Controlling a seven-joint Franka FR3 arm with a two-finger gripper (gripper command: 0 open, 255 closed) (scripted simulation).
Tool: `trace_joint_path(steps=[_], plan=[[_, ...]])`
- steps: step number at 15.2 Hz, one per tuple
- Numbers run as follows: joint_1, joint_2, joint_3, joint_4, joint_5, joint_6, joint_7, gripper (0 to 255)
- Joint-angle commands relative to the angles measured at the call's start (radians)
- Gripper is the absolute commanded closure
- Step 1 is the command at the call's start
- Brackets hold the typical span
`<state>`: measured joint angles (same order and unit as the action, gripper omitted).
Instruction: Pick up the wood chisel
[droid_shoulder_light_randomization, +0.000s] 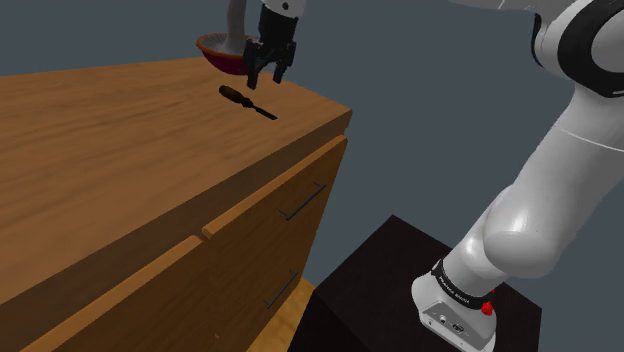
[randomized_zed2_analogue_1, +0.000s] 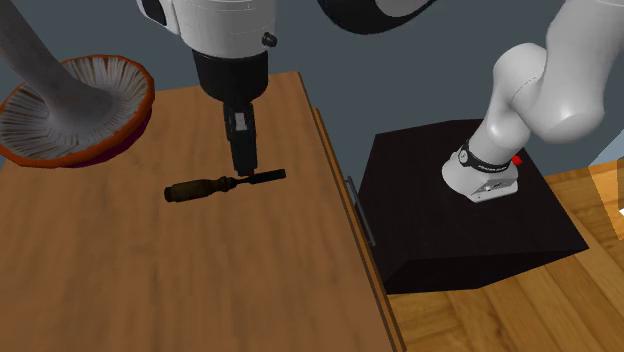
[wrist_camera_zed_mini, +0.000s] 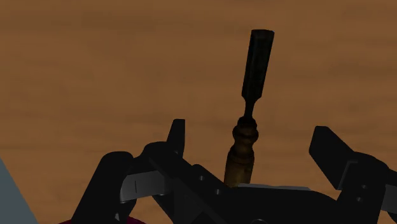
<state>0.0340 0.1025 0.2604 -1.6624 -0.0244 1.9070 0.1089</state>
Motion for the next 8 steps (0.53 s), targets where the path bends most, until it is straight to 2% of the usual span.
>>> trace_joint_path(steps=[1, 3, 8], plan=[[0.015, 0.08, 0.007, 0.088, -0.031, -0.009, 0.022, 0], [0.034, 0.159, 0.01, 0.185, -0.059, -0.03, 0.04, 0], [0.032, 0.157, 0.007, 0.116, -0.06, 0.037, 0.042, 0]])
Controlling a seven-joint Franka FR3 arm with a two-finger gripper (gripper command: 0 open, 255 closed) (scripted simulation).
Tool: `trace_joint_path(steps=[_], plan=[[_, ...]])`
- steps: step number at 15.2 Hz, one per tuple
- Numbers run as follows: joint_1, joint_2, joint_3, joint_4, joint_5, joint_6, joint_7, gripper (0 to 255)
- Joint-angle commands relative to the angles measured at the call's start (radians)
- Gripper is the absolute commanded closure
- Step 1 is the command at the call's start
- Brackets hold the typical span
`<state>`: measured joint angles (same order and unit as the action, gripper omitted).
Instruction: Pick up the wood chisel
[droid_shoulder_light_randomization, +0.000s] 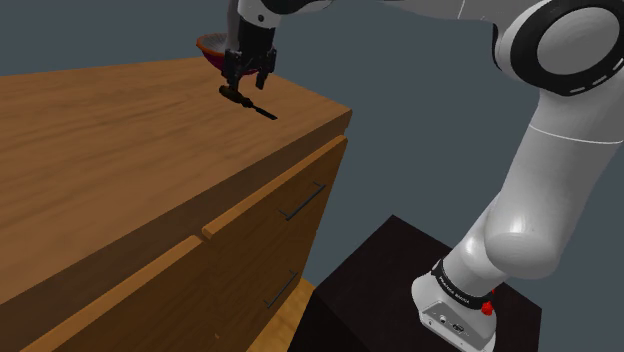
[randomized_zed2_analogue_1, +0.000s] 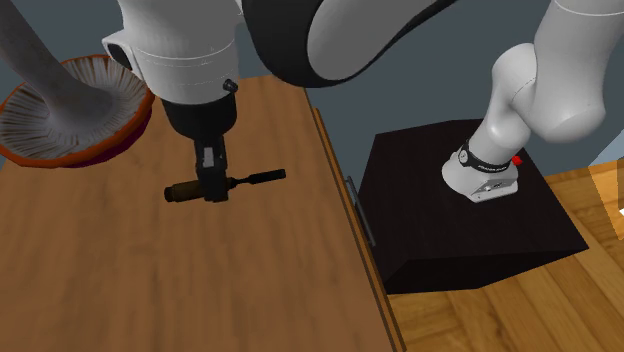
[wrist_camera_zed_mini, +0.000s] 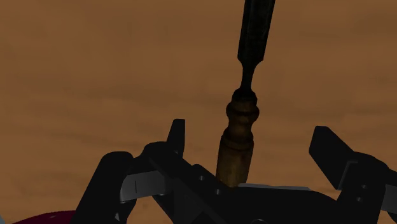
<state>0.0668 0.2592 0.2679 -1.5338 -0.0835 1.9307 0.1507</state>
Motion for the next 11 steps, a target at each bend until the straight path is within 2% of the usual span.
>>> trace_joint_path(steps=[1, 4, 5, 11], plan=[[-0.001, 0.001, -0.001, -0.026, -0.001, 0.027, 0.001, 0], [-0.001, 0.002, -0.001, -0.045, -0.002, 0.048, 0.002, 0], [-0.002, 0.003, -0.001, -0.042, -0.002, 0.046, 0.001, 255], [-0.002, 0.004, -0.001, -0.041, -0.002, 0.045, 0.001, 255]])
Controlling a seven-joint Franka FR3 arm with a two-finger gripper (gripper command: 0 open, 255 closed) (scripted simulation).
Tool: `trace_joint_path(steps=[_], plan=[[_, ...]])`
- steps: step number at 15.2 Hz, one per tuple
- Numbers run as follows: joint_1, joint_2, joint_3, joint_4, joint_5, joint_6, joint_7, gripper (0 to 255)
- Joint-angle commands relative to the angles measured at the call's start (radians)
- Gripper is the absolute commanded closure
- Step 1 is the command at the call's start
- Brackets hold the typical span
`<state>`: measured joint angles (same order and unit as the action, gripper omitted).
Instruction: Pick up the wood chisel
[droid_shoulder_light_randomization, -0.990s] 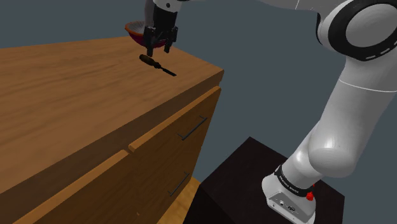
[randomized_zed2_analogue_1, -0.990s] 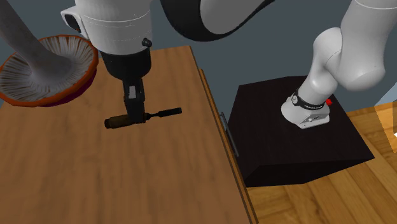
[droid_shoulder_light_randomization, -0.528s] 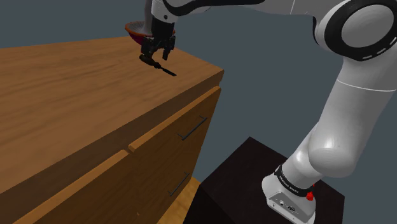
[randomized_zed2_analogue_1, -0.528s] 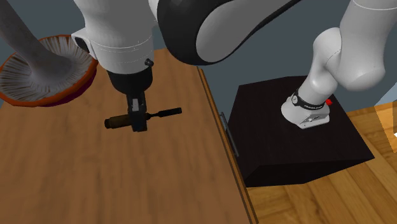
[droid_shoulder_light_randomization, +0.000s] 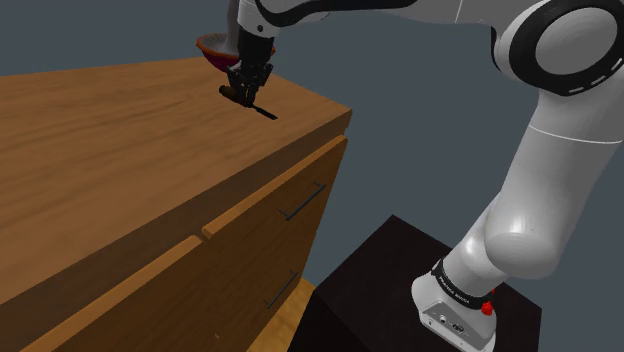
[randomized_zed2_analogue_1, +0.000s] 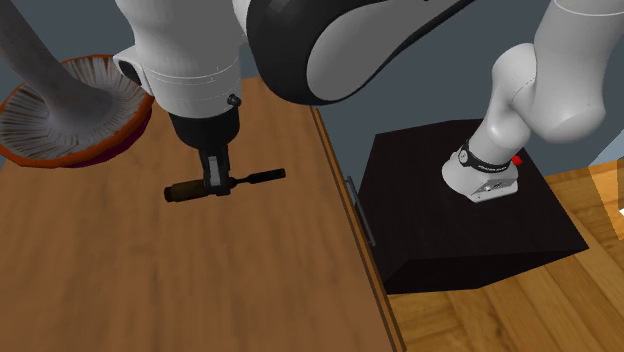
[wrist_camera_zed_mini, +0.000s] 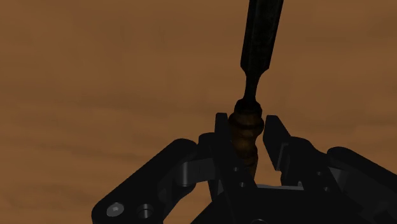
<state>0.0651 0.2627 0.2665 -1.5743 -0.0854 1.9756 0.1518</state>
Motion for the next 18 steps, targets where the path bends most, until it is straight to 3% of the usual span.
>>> trace_joint_path(steps=[1, 18], plan=[[0.0, 0.0, 0.0, 0.0, 0.0, 0.0, 0.0, 255], [0.011, 0.014, 0.004, 0.22, -0.001, -0.206, -0.003, 255]])
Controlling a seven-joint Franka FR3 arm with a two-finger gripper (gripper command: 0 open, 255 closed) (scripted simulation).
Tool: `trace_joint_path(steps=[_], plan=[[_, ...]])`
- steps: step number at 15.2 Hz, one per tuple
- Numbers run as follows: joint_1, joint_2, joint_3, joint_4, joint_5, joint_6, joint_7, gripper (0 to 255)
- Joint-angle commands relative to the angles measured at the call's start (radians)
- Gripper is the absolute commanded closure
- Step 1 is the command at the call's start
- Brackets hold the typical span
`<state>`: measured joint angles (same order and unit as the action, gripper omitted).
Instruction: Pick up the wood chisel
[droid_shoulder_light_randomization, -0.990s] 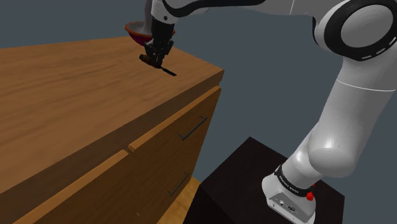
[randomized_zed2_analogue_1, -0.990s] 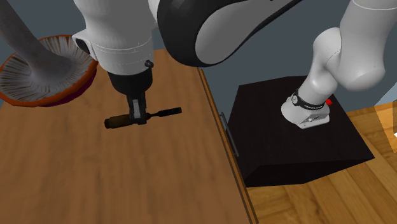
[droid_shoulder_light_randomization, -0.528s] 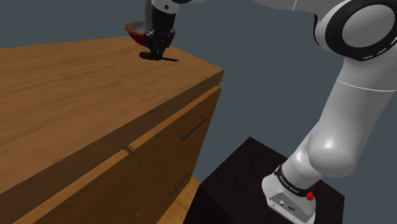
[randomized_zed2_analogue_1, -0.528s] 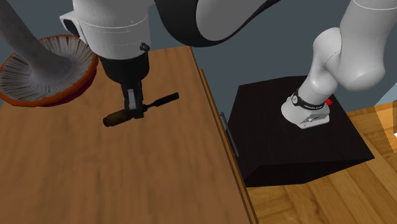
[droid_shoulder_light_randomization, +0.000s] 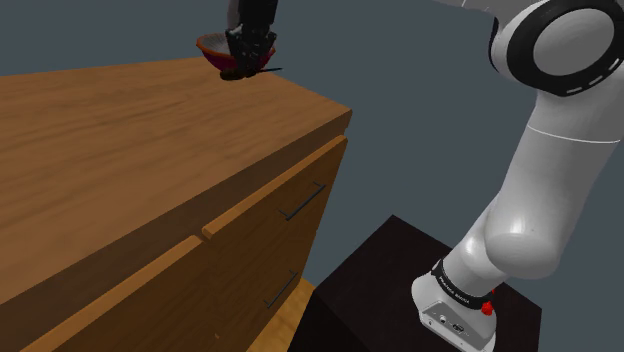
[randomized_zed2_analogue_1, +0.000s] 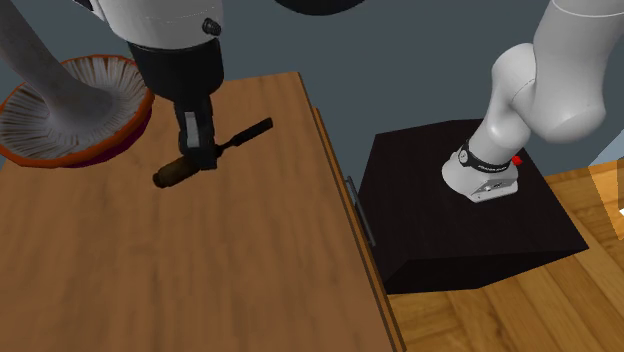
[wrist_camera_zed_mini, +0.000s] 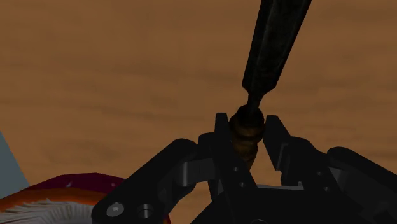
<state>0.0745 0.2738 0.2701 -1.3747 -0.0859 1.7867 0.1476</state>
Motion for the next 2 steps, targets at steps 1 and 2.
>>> trace_joint_path(steps=[1, 2], plan=[[0.002, 0.003, 0.001, 0.022, -0.001, -0.019, 0.001, 255], [0.002, 0.004, 0.001, 0.023, -0.001, -0.019, 0.001, 255]])
